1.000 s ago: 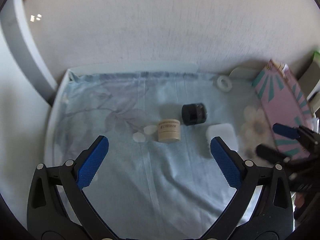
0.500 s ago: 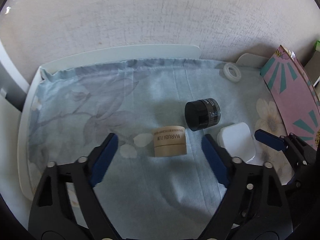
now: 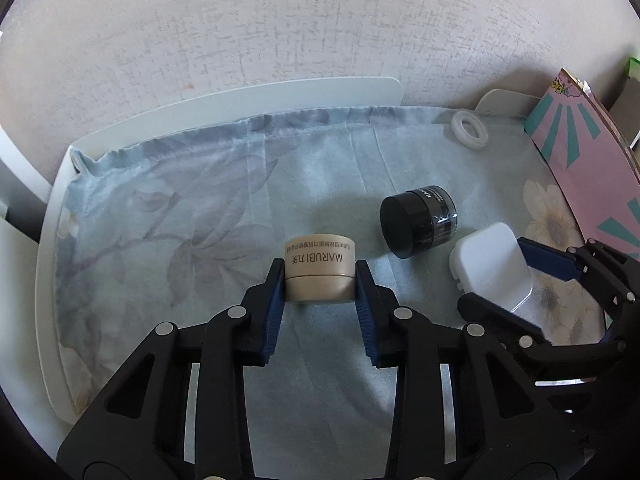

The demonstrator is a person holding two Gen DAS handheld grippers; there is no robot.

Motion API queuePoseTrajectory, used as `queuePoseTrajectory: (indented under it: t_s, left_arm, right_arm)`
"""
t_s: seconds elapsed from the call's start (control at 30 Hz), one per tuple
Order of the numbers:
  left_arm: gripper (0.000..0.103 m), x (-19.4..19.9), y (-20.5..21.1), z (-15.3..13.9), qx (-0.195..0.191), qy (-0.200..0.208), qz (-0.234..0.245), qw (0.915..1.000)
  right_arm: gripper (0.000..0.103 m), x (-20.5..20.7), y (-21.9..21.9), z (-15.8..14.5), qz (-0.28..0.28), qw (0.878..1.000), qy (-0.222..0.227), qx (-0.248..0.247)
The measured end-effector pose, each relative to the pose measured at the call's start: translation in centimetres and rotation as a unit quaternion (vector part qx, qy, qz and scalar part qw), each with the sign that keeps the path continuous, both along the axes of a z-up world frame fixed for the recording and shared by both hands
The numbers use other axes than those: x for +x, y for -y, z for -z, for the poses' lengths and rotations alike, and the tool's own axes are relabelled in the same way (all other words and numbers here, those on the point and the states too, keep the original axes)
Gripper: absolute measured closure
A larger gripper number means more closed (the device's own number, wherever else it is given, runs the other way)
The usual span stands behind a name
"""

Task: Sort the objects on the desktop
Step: 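Lift the beige jar and white case and carry them toward the box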

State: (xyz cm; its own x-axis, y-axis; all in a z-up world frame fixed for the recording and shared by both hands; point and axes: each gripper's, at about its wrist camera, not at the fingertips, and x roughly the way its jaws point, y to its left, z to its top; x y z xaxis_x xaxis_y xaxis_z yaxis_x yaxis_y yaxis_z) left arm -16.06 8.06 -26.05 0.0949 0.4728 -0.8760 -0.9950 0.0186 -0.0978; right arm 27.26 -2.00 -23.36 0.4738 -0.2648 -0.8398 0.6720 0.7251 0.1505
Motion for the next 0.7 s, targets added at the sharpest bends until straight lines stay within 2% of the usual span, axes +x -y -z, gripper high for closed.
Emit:
queuePoseTrajectory:
  t_s: [0.33, 0.7]
  left_arm:
    - [0.073, -1.6, 1.8, -3.0, 0.012, 0.012, -0.016, 0.9997]
    - [0.073, -1.5, 3.1, -8.8, 0.034, 0.029, -0.021, 0.9988]
  right_arm:
    - [0.044, -0.2, 0.2, -1.7, -0.002, 1.0, 0.005, -0.006]
    - [0.044, -3.5, 1.2, -7.8, 0.004, 0.999, 0.038, 0.004]
